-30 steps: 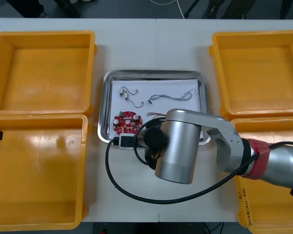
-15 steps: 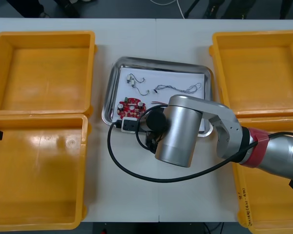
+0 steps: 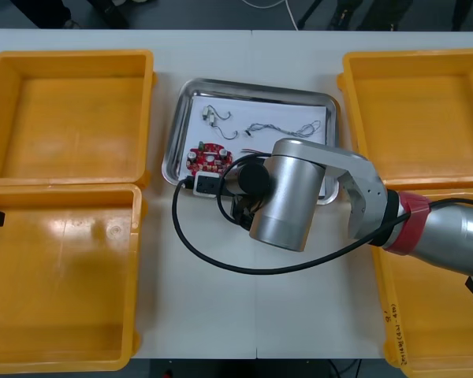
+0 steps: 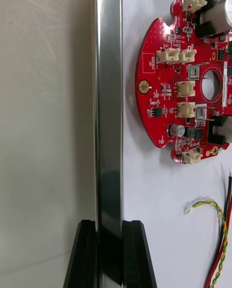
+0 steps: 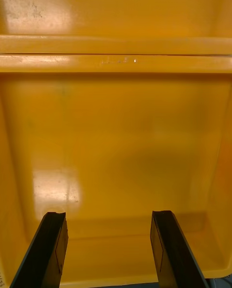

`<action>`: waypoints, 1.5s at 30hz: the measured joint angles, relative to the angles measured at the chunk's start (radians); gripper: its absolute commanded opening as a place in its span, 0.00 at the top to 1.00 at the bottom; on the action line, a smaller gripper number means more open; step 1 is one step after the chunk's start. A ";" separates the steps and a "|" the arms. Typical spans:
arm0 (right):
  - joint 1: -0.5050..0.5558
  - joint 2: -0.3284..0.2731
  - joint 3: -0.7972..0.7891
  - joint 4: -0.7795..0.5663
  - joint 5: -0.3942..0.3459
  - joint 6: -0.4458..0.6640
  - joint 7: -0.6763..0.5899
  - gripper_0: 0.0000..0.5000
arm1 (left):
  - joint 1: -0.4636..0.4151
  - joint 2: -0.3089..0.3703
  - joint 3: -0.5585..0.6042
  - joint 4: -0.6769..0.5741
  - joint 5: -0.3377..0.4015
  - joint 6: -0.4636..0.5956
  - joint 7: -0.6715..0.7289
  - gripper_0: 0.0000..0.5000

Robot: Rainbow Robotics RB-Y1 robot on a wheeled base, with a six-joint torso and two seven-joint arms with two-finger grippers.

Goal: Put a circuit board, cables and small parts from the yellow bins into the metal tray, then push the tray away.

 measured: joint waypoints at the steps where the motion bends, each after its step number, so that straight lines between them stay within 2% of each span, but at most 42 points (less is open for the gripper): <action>1: -0.003 0.001 0.000 0.009 0.000 -0.009 0.000 1.00 | 0.000 0.000 0.000 0.000 0.000 0.000 0.000 0.00; 12: -0.039 0.006 0.000 0.073 -0.001 -0.100 0.003 1.00 | 0.000 0.000 0.000 0.000 0.000 0.000 0.000 0.00; 31: -0.089 0.009 0.000 0.189 -0.001 -0.253 0.102 1.00 | 0.000 0.000 0.000 0.000 0.000 0.000 0.000 0.00; 45: -0.101 0.009 0.000 0.268 -0.001 -0.386 0.119 1.00 | 0.000 0.000 0.000 0.000 0.000 0.000 0.000 0.00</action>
